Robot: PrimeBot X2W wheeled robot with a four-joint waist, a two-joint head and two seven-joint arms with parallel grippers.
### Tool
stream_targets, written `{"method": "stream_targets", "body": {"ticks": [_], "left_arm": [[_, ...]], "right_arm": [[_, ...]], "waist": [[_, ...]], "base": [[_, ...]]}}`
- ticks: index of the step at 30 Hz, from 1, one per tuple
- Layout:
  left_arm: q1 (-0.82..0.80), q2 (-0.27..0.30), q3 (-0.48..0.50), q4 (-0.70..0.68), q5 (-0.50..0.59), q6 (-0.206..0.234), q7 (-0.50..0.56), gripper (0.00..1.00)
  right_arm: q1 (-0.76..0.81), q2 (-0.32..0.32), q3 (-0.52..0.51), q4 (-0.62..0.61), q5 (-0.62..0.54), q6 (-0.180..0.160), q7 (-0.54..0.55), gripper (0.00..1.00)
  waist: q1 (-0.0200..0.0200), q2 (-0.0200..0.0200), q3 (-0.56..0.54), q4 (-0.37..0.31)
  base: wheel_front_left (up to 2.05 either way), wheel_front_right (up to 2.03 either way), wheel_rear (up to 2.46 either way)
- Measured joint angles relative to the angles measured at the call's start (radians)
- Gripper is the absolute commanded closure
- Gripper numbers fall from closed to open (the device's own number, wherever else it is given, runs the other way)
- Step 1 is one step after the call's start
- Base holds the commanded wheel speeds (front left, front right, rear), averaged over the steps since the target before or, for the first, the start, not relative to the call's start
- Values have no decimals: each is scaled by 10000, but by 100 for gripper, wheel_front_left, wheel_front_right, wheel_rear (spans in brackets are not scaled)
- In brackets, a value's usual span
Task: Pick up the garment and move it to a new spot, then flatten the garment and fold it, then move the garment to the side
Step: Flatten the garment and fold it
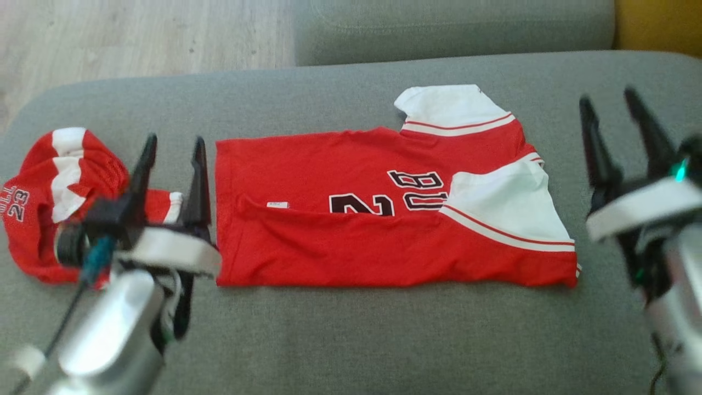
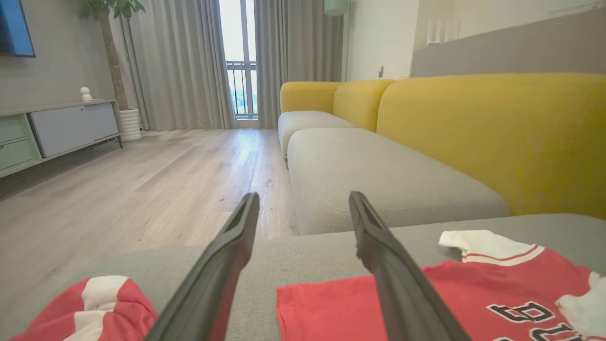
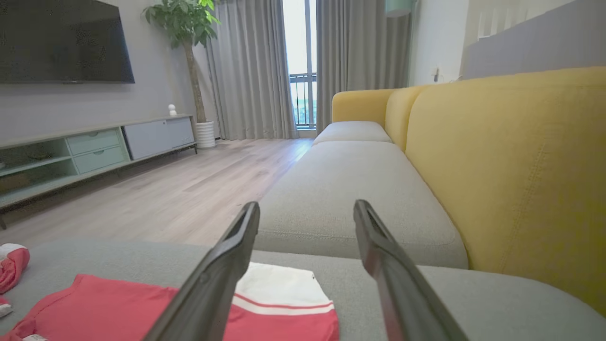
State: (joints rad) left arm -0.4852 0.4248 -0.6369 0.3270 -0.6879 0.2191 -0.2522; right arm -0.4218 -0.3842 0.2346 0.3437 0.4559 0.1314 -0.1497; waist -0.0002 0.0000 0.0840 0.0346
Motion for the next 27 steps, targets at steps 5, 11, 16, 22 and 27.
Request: {"method": "stream_targets", "body": {"ticks": [5,11,16,22,27], "left_arm": [[1868,-690,955,-968,704,280,0,0],[3596,-1507,1595,-786,1390,173,0,0],[3706,-1856,2034,-203,1801,-109,0,0],[3381,-2086,1856,1340,1793,-359,349,0],[2663,-2259,1829,2596,1622,-428,1055,0]], "right_arm": [[1867,1193,-922,-616,-997,0,-198,0],[3435,2293,-1490,-1085,-1896,0,-278,0],[3595,2550,-1789,-1505,-2169,0,-240,0],[3535,2575,-1814,-1862,-2284,0,52,0],[3499,2615,-1732,-1977,-2290,0,105,0]], "waist": [[0,0,-282,59],[-1,0,-463,9],[1,0,-459,-68],[1,0,-359,-223],[1,0,-213,-449]], "base": [[0,0,0],[0,0,0],[0,0,0],[0,0,0],[0,0,0]]}}
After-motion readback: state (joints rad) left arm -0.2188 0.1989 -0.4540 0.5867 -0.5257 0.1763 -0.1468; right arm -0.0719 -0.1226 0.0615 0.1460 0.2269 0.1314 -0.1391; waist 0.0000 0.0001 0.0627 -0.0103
